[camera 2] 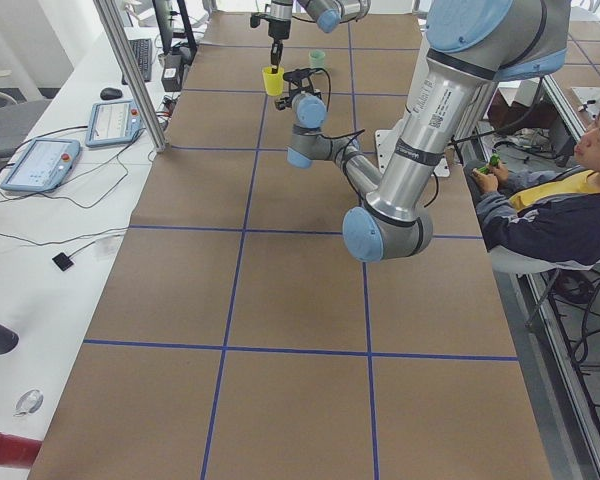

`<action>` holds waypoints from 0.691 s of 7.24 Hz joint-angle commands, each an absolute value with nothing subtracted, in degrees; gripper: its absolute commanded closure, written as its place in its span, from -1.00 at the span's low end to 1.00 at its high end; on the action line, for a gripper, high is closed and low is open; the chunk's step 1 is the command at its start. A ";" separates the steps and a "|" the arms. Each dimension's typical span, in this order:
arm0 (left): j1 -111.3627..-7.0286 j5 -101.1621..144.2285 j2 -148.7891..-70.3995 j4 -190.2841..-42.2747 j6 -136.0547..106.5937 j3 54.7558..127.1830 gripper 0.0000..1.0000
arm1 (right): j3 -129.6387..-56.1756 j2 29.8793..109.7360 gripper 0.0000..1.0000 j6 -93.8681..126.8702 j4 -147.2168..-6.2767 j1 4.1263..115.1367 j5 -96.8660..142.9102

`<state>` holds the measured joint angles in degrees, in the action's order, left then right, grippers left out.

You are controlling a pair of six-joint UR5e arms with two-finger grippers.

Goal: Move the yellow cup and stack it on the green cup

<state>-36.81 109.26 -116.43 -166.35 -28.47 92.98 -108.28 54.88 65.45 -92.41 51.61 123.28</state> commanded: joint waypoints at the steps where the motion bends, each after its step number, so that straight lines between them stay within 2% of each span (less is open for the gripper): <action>1: -45.82 115.08 -110.68 -154.68 -30.41 93.08 -1.00 | -110.99 58.68 1.00 55.76 -96.06 57.45 124.72; 3: -59.18 126.08 -106.81 -141.64 -27.62 93.08 -1.00 | -113.28 63.61 1.00 50.03 -96.07 60.29 126.29; 5: -66.41 126.12 -102.75 -128.84 -10.12 93.16 -1.00 | -117.67 71.07 1.00 44.06 -95.80 60.73 126.56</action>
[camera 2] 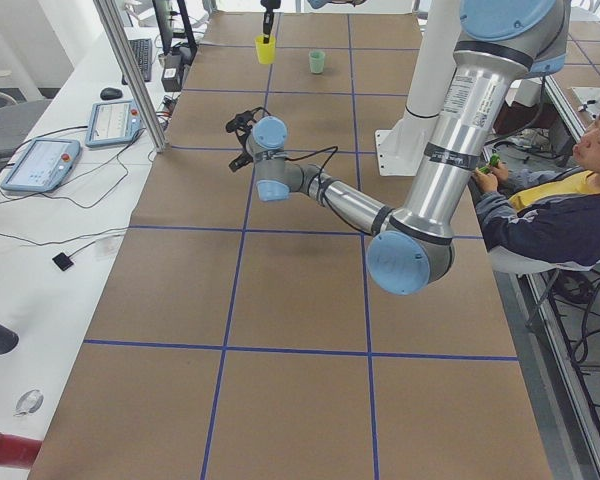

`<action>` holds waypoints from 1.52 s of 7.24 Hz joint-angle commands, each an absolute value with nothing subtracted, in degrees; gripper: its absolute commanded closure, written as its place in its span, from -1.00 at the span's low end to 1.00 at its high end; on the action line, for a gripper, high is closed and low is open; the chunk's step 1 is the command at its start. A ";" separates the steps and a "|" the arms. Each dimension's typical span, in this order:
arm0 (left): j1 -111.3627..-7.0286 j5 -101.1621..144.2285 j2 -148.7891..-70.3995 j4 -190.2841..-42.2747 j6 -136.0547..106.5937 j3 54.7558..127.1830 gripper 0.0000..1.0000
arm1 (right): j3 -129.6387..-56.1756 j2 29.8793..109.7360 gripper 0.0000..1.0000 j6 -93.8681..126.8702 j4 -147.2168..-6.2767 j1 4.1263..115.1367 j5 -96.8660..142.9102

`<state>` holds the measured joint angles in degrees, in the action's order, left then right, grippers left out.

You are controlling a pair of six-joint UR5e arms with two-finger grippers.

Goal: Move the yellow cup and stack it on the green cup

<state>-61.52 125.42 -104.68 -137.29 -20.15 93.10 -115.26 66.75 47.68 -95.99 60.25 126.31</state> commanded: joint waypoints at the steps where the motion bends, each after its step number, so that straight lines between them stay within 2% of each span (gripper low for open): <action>1: -70.19 125.60 -102.05 -120.93 0.51 92.99 -1.00 | -118.29 73.80 1.00 40.47 -95.63 61.78 127.35; 3: -78.79 126.03 -101.69 -109.23 17.42 92.81 -1.00 | -120.40 81.08 1.00 31.86 -95.27 64.84 129.10; 4: -81.45 126.12 -101.25 -105.33 18.53 93.16 -1.00 | -120.67 86.00 1.00 27.73 -92.58 66.60 130.76; 5: -84.00 125.77 -98.03 -105.21 18.46 92.64 -1.00 | -120.24 91.18 1.00 26.99 -86.11 67.93 132.35; 7: -85.43 125.95 -97.12 -98.56 18.54 90.09 -1.00 | -119.71 99.89 1.00 25.76 -77.30 69.34 133.76; 8: -85.69 125.86 -93.73 -101.31 18.28 90.52 -1.00 | -117.44 102.89 1.00 25.75 -71.17 69.35 134.03; 10: -85.69 125.77 -92.82 -101.69 18.02 90.44 -1.00 | -111.03 103.45 1.00 26.62 -63.04 69.26 134.47; 11: -85.69 125.95 -92.46 -101.60 18.02 90.53 -1.00 | -111.01 103.45 1.00 26.80 -62.93 69.26 134.56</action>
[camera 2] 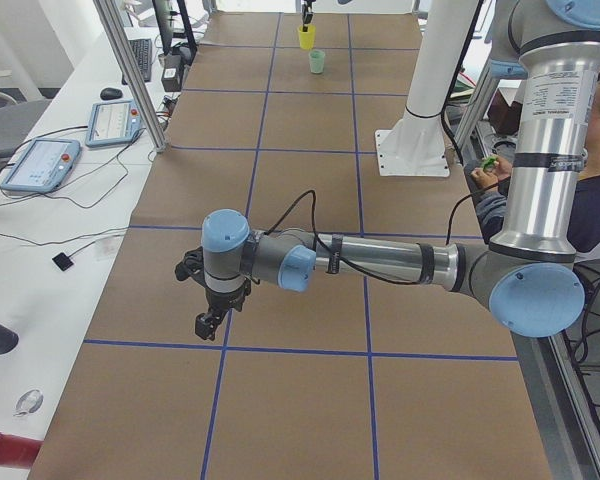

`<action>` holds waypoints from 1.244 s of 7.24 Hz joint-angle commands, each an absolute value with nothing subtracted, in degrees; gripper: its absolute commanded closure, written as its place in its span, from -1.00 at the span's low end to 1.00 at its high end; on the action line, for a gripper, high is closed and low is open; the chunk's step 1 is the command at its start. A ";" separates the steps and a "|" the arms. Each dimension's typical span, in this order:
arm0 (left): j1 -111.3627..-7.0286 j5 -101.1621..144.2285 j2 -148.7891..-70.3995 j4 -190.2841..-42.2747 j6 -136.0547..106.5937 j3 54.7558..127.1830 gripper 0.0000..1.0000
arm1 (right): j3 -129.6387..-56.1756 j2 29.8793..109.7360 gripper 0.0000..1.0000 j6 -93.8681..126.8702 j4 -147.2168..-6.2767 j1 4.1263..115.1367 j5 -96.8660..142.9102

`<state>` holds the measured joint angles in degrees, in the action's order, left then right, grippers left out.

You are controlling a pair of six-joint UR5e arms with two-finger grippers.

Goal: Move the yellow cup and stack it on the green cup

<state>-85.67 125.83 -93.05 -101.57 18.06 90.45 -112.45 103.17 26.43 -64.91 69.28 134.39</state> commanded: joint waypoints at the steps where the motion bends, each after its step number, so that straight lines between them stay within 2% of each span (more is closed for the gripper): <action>1: -85.69 125.95 -92.46 -101.60 18.02 90.53 -1.00 | -111.18 103.45 1.00 28.46 -63.02 69.26 134.56; 9: -85.61 126.30 -91.76 -102.13 18.02 90.70 -1.00 | -112.24 106.96 1.00 31.55 -62.93 64.69 131.93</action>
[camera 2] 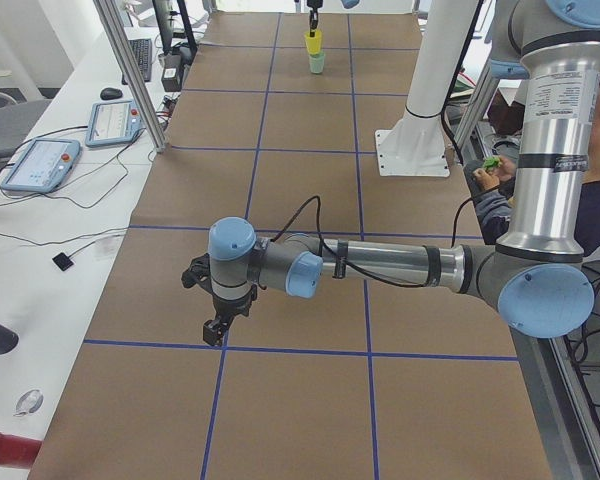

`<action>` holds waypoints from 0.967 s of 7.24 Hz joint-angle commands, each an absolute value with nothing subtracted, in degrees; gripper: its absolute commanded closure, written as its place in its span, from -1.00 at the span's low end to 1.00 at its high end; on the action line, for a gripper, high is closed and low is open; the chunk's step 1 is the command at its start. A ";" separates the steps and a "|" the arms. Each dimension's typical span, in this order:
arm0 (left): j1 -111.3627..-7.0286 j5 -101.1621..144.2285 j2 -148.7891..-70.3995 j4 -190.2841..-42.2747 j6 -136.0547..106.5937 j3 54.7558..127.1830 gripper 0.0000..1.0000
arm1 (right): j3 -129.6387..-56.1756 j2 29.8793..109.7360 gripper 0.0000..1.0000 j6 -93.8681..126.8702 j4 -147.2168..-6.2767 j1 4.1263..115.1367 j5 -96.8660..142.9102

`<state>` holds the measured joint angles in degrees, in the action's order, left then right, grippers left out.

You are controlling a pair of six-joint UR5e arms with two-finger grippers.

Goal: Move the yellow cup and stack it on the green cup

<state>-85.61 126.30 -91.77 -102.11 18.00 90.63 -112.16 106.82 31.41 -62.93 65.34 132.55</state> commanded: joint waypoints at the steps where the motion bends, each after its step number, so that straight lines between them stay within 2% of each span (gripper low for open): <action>1: -85.61 126.39 -91.76 -102.13 18.02 90.70 -1.00 | -112.24 107.40 1.00 31.55 -62.93 64.51 131.92; 5: -85.52 126.39 -91.76 -102.22 18.02 90.79 -1.00 | -112.15 107.75 1.00 31.55 -63.10 62.85 131.22; 6: -85.60 126.39 -91.76 -102.22 18.02 90.70 -1.00 | -112.06 107.67 -0.21 31.29 -63.02 62.58 131.22; 7: -85.52 126.39 -91.76 -102.22 18.02 90.70 -1.00 | -112.15 107.32 -0.99 31.03 -62.93 62.58 131.22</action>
